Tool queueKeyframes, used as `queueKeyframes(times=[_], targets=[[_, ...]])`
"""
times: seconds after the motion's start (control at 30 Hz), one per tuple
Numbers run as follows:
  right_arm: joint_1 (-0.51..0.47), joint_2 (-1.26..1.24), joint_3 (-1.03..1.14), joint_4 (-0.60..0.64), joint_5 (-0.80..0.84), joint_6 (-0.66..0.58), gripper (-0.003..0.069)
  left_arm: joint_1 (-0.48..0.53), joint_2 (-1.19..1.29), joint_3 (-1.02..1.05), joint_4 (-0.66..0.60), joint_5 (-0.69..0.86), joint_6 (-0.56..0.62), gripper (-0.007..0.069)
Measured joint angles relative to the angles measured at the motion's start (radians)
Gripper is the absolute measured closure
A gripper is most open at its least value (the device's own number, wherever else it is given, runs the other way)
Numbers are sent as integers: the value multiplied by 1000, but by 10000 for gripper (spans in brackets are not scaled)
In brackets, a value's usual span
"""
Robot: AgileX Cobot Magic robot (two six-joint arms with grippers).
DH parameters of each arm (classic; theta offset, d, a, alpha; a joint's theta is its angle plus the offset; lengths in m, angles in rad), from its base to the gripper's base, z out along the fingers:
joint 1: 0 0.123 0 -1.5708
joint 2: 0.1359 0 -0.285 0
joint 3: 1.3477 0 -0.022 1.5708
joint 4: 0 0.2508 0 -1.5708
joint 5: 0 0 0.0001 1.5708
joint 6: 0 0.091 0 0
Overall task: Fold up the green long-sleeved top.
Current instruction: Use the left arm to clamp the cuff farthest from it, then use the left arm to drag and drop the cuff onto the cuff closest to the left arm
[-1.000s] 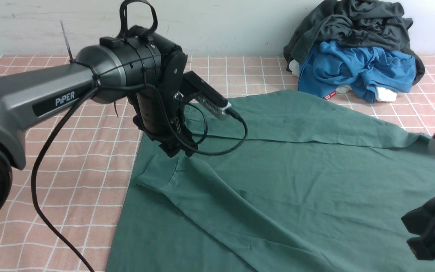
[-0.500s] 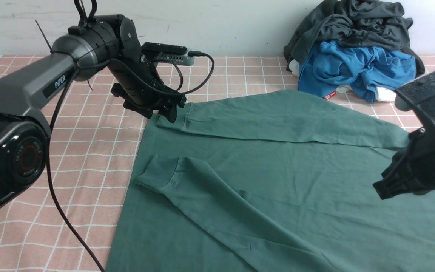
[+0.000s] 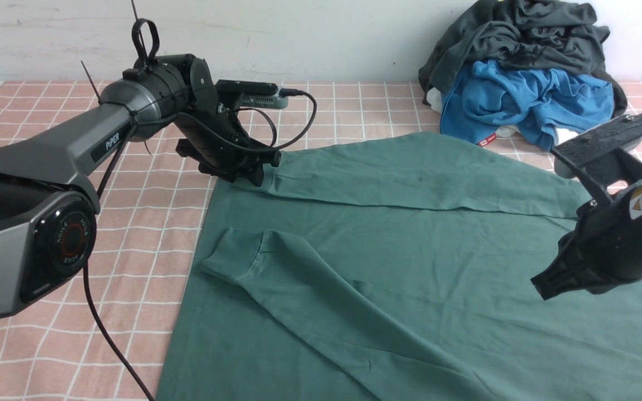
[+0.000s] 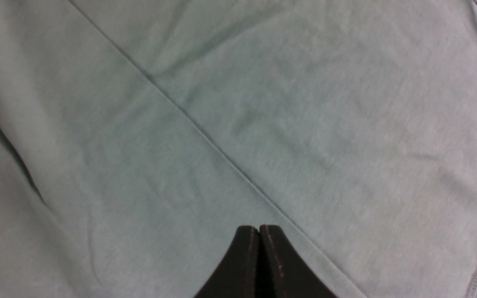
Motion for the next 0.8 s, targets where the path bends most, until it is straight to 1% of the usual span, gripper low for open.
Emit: queueKeyframes(times=[0.03,0.07,0.1,0.13,0.2,0.37,0.4,0.47,0.53,0.67,0.73,0.8], targets=[[0,0,0,0,0,0,673,0,0,0,0,3,0,404],[0,0,0,0,0,0,673,0,0,-2,0,11,0,468],[0,0,0,0,0,0,673,0,0,-4,0,16,0,489],[0,0,0,0,0,0,673,0,-2,-14,0,39,0,563],[0,0,0,0,-2,0,673,-1,-5,-23,-1,58,0,589],[0,0,-1,0,-10,0,673,-20,-74,-85,3,213,1,598],[0,0,-1,0,-10,0,673,-22,-85,-87,3,220,1,598],[0,-3,-12,0,12,0,673,-34,-146,-92,3,295,1,598],[0,-13,-22,0,34,0,673,-43,-189,-90,2,322,1,598],[0,-88,-48,0,82,0,673,-55,-341,-23,-1,340,-26,598],[0,-119,-50,0,89,0,673,-56,-400,33,-1,341,-45,598],[1,-169,-50,2,100,0,673,-56,-480,134,-5,341,-67,598]])
